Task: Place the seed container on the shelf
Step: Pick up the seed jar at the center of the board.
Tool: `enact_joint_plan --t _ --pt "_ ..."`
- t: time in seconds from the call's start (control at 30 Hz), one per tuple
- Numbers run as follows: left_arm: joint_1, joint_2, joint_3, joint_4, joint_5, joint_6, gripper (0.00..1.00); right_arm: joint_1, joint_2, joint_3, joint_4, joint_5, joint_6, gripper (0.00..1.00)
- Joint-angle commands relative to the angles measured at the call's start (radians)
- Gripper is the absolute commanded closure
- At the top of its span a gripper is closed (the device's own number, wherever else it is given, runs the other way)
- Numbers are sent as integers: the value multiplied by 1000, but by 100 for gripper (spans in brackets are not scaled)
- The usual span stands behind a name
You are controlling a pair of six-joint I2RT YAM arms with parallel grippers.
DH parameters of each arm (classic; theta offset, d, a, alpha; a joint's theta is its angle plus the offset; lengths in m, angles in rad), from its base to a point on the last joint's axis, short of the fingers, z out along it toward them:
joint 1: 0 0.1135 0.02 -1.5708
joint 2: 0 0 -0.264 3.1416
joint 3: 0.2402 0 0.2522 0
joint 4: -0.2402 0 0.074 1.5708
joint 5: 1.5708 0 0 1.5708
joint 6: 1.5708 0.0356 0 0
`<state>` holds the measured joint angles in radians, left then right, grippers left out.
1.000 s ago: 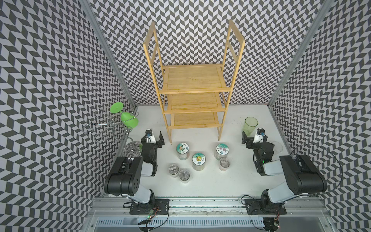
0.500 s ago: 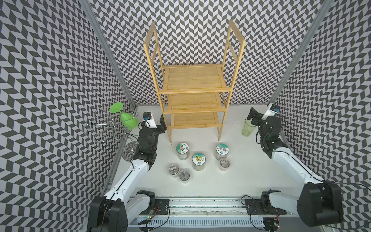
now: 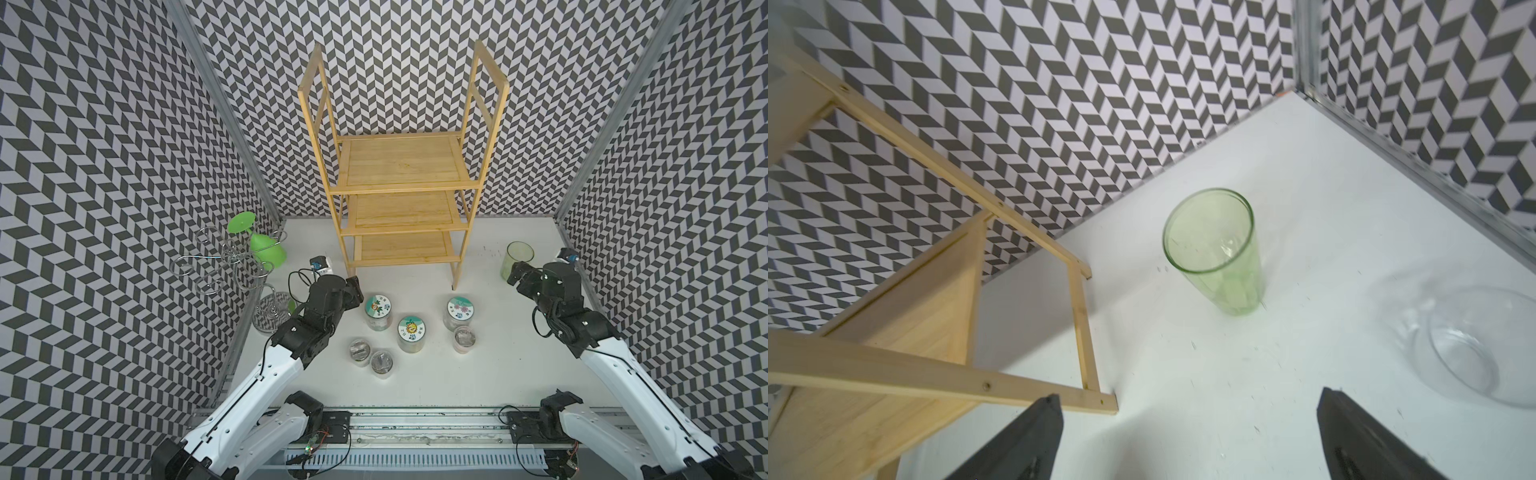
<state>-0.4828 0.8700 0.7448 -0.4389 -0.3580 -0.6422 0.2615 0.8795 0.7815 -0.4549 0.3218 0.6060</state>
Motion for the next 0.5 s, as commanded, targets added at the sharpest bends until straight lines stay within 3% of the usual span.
enact_joint_plan --t 0.0,0.13,0.47 --pt "-23 -44 27 -203 -19 -118 30 18 -51 -9 -173 -29 100 0" --pt "-37 -61 62 -302 17 -135 30 105 -57 20 -336 -78 185 1" --pt "-46 -80 96 -408 122 -111 29 474 24 78 -568 -87 442 1"
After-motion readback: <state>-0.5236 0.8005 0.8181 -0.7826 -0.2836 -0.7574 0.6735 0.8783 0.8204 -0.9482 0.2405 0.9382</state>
